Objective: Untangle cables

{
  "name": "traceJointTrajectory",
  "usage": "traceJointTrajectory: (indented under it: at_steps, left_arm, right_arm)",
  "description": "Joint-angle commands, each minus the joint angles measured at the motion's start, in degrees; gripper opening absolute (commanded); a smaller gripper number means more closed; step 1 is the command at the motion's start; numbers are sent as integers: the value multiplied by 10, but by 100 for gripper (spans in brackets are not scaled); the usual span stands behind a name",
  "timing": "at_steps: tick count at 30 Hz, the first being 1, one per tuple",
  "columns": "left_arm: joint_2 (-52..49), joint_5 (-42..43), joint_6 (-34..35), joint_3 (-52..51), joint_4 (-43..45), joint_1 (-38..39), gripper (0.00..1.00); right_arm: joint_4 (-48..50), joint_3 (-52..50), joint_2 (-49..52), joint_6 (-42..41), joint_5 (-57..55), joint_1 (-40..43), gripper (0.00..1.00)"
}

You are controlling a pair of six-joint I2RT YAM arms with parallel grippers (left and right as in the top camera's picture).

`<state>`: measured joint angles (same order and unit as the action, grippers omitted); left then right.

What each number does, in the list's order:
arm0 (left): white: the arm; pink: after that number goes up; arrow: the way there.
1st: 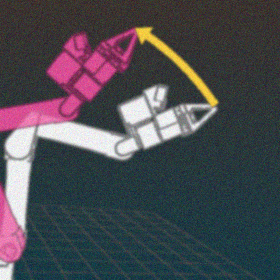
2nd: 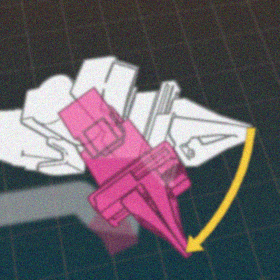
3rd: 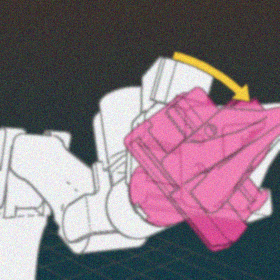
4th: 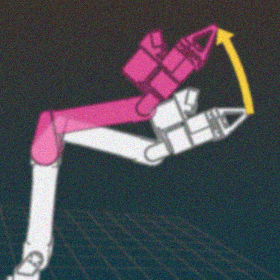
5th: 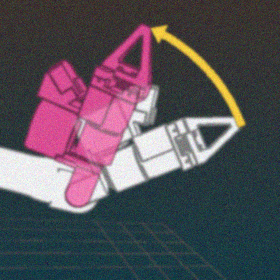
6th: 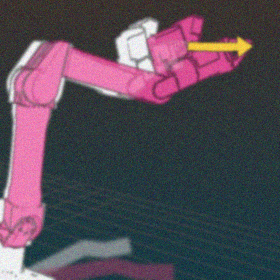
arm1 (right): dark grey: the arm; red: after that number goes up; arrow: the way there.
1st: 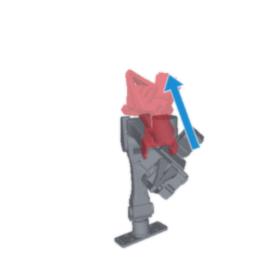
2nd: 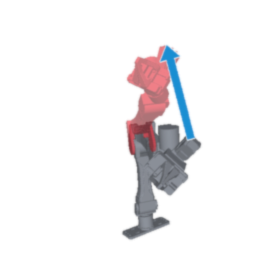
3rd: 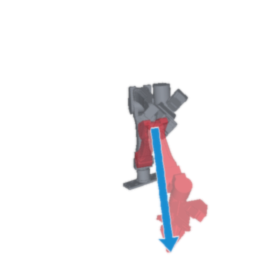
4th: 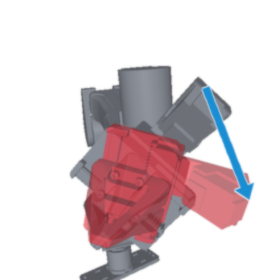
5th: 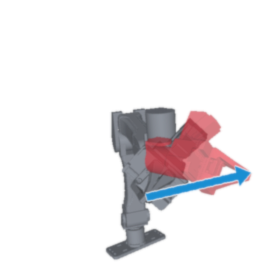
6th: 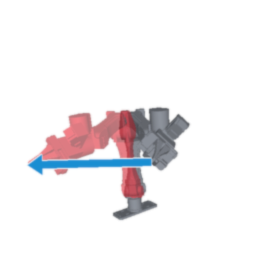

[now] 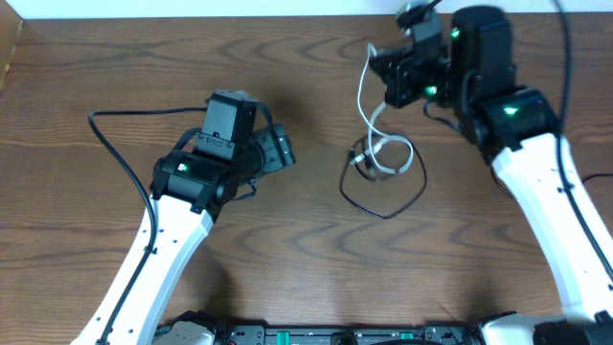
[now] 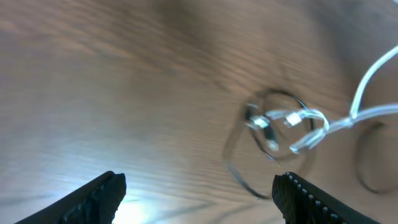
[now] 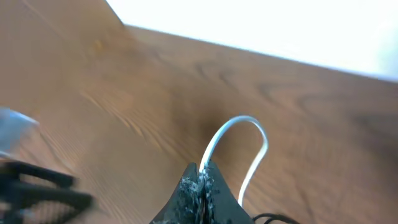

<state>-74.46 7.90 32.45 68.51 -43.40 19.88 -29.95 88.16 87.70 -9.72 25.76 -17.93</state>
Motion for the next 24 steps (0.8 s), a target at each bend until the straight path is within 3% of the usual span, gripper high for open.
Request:
traceJointTrajectory:
  at_steps: [1,7,17,24]
  left_arm:
    - [-10,109,-47,1,26,-3,81]
    - [-16,223,-100,1,93,-3,81]
    - [-35,262,-96,1,188,-3,81]
    - [-60,240,-95,1,196,-3,81]
  right_arm:
    - [-1,34,-23,-68,23,-6,1]
    - [0,36,-29,-76,66,-21,1]
    - [36,36,-29,-93,181,-36,1]
    - [97,36,-29,-121,251,-46,1]
